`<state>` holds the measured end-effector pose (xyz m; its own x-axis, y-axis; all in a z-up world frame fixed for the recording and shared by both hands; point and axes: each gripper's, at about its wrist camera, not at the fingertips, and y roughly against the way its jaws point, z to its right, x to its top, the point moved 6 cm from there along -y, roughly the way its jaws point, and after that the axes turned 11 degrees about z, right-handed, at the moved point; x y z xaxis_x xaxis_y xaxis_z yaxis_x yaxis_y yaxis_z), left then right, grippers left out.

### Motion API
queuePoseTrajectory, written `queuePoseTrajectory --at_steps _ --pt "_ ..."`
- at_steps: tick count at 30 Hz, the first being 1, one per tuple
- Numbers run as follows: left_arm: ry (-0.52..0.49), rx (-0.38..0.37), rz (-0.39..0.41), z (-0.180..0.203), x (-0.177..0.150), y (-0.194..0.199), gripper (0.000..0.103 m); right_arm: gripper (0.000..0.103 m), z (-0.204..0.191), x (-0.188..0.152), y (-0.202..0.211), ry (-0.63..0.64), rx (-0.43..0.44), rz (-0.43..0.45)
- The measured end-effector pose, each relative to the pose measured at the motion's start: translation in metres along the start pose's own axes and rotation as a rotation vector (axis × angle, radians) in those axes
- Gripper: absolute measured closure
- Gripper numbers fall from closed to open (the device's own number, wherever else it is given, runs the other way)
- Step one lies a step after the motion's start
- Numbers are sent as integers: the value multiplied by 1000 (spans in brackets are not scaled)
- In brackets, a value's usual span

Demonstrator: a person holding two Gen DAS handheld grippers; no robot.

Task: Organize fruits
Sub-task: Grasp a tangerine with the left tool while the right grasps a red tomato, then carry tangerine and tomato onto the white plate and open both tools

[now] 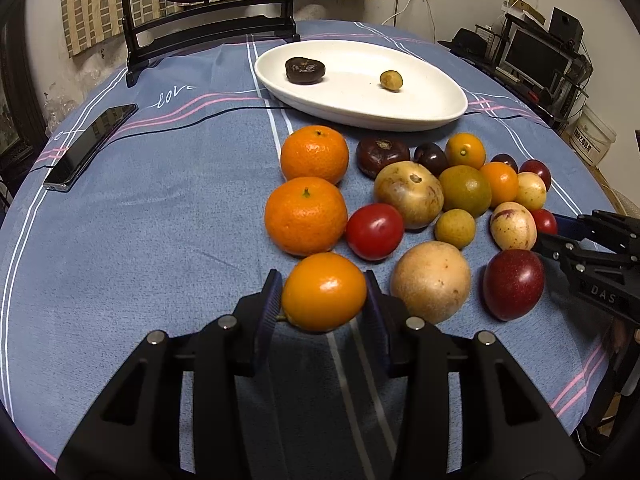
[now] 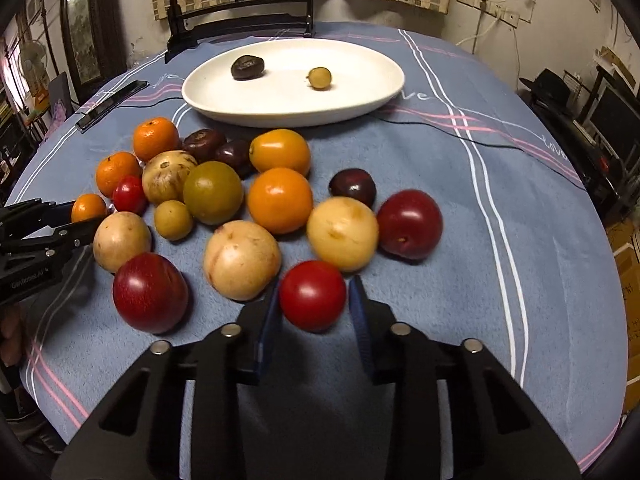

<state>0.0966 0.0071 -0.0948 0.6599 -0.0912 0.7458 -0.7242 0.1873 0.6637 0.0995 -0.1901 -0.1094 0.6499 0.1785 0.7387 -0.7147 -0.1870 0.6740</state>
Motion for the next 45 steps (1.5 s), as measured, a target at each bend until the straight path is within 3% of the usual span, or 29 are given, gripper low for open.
queuePoseTrajectory --at_steps 14,17,18,21,23,26,30,32,34,35,38,40,43,45 --pt "4 -8 4 6 -4 16 62 71 13 -1 38 -59 45 70" --pt "-7 -15 36 9 4 30 65 71 14 7 48 -66 53 105" --pt "-4 -26 53 9 10 37 75 71 14 9 50 -67 58 114" --pt "5 -64 93 12 29 50 75 71 10 21 57 -61 76 149" --pt "-17 -50 113 15 41 51 75 71 8 27 57 -49 76 158" --pt "-8 -28 86 9 38 40 74 71 8 34 56 -59 84 173" --pt "26 -17 21 -3 18 27 56 71 7 29 48 -65 99 152" --pt "31 -24 25 -5 11 31 53 71 9 26 45 -74 99 142" --pt "29 -27 43 -7 9 37 35 71 9 25 44 -78 104 139" --pt "29 -25 43 -8 8 37 35 71 9 24 43 -78 105 136" --pt "29 -32 -9 -5 -3 25 36 71 5 22 42 -77 115 130" --pt "34 -40 -38 -2 -10 18 49 71 2 21 43 -72 122 130" --pt "9 -9 -40 0 -16 15 55 71 1 19 44 -69 125 127" --pt "4 -9 -39 1 -16 17 64 71 2 17 44 -73 123 124"
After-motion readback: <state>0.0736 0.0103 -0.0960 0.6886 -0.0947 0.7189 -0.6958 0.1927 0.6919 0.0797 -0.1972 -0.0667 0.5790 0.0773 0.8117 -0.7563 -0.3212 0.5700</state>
